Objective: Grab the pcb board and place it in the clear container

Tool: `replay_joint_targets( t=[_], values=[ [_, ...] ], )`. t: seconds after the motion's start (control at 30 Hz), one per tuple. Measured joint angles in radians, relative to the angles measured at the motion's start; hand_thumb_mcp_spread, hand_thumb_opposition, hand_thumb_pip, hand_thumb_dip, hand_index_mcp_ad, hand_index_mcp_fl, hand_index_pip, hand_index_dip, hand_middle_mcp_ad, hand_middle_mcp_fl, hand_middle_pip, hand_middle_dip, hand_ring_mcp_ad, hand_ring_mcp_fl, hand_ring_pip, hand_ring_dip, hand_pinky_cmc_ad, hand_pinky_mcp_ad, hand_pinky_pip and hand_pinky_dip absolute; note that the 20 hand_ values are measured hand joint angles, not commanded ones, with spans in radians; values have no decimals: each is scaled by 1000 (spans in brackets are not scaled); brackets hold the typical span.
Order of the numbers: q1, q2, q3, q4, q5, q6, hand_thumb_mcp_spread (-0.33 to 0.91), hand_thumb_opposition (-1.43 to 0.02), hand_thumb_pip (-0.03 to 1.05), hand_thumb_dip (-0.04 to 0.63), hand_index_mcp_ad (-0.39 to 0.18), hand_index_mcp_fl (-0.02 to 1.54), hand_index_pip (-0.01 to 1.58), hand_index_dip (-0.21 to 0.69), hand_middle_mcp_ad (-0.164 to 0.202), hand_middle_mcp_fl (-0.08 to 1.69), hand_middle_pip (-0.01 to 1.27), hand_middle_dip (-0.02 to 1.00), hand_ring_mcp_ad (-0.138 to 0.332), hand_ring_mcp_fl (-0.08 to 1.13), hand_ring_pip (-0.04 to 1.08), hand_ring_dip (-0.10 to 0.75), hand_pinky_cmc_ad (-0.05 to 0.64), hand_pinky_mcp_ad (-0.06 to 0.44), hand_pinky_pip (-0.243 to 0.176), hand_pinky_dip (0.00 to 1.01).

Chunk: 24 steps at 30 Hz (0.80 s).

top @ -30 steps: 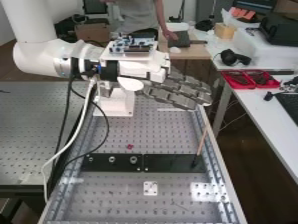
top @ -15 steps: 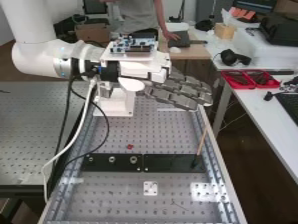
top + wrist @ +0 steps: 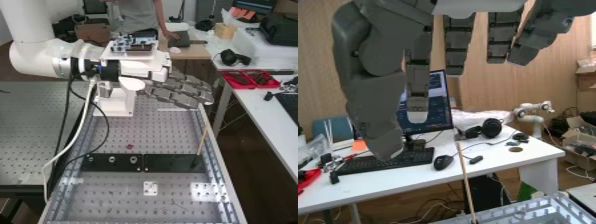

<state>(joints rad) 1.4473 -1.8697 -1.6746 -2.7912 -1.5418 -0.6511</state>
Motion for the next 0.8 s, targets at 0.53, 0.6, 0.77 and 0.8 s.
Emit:
replay_joint_targets(
  t=[0.53,0.6,0.77,0.8],
  values=[
    [-10,4,-3,11,-43,-12,613,-819,354,253,-173,569,370,461,19,134,129,155,183,35,105,44,305,134,-68,178],
    [-10,5,-3,9,-47,-10,613,-819,354,253,-169,569,367,461,19,134,129,155,183,33,101,40,305,134,-66,178],
    [-12,9,-3,0,-56,-13,613,-819,354,253,-173,565,356,461,19,134,129,155,183,30,105,44,305,134,-65,178],
    [-12,10,-4,1,-56,-12,613,-819,354,251,-173,565,356,461,19,134,129,155,183,30,105,44,305,134,-65,178]
  ],
)
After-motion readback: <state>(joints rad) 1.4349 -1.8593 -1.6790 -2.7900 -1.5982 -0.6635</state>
